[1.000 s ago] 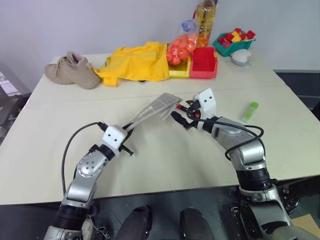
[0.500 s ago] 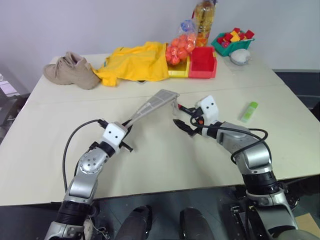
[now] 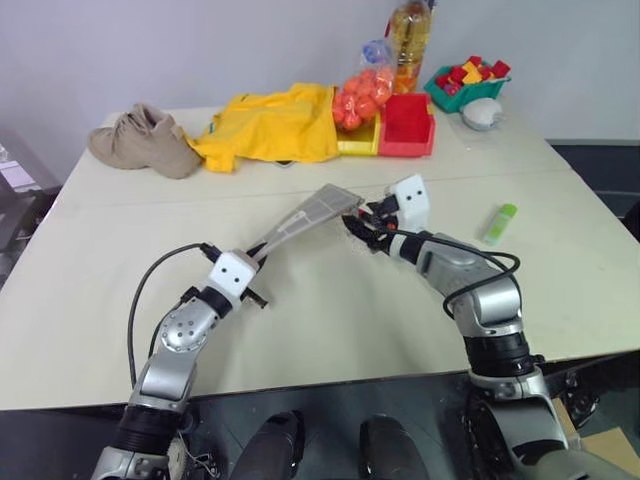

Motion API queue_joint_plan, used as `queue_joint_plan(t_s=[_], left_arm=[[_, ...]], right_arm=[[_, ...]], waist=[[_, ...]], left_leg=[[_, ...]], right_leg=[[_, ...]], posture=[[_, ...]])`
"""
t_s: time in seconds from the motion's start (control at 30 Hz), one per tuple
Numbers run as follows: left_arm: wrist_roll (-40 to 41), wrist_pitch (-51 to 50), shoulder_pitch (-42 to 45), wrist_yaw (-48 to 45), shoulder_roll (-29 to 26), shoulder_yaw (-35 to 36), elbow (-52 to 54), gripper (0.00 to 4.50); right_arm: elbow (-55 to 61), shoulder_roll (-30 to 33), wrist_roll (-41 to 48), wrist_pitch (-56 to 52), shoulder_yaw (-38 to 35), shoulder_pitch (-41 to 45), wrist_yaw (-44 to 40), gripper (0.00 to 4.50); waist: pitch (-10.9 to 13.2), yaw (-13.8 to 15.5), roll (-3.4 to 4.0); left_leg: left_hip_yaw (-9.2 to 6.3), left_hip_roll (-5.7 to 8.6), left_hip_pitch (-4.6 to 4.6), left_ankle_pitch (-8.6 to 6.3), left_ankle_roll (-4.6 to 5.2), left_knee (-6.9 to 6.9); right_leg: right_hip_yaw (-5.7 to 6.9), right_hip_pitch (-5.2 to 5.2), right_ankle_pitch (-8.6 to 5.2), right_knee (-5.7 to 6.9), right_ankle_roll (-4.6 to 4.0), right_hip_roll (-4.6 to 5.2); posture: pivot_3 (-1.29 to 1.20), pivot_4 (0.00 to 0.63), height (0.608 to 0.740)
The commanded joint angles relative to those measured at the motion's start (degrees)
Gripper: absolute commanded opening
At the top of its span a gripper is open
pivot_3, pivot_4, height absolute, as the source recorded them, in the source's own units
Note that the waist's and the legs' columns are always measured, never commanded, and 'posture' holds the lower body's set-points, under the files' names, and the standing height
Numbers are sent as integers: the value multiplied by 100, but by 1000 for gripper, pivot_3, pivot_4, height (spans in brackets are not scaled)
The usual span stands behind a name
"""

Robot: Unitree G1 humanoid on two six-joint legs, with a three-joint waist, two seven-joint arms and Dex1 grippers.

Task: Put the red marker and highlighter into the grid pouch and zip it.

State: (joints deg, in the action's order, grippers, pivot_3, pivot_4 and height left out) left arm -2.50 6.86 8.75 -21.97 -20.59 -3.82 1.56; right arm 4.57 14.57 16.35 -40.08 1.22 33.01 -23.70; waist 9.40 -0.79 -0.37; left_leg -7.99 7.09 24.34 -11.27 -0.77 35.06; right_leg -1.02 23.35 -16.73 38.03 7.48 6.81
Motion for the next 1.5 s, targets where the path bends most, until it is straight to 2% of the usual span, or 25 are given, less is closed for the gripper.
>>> queue_joint_plan(t_s=[0.03,0.1,0.63,0.9,1.07,1.17,1.37,1.5], left_arm=[[-57,113,-15,22,-30,17,119,0],[-79,96,-15,28,-19,15,124,0],[-210,-494,172,108,499,-364,443,0],[-182,-702,265,123,677,-401,600,0],[-160,-768,259,170,738,-340,624,0],[-129,-815,297,205,743,-246,607,0],[-122,-798,487,317,485,86,348,0],[-132,-657,636,262,249,241,60,0]], right_arm=[[193,-14,91,-43,-78,168,12,1000],[238,-15,91,-96,-30,174,19,28],[1048,31,-552,-354,1898,307,-489,28],[1433,2,-562,-510,2457,249,-871,28],[1465,14,-495,-645,2274,238,-903,28],[1552,277,-350,-766,1988,147,-1084,923],[1088,1150,-682,-434,1334,-35,-951,3878],[279,1371,-669,-191,606,-16,-745,3878]], waist=[[0,0,0],[0,3,0],[0,3,0],[0,2,-1],[0,11,-1],[0,16,-1],[0,21,-2],[1,18,-4]], left_leg=[[0,0,0,0,0,0],[0,0,0,0,0,0],[0,0,0,0,0,1],[-1,0,0,0,0,2],[-2,1,0,0,0,3],[-2,1,0,0,0,3],[-2,1,1,-1,0,4],[-1,1,1,0,0,2]], right_leg=[[0,0,0,0,0,0],[0,0,0,0,0,0],[1,0,0,0,0,0],[2,0,0,0,0,0],[3,-1,0,-1,0,0],[3,-1,0,0,0,0],[5,-3,0,-3,0,0],[6,-3,0,-3,1,0]], posture=[[0,150,740],[0,150,740],[0,150,740],[0,150,740],[0,150,740],[0,150,740],[0,150,740],[0,150,740]])
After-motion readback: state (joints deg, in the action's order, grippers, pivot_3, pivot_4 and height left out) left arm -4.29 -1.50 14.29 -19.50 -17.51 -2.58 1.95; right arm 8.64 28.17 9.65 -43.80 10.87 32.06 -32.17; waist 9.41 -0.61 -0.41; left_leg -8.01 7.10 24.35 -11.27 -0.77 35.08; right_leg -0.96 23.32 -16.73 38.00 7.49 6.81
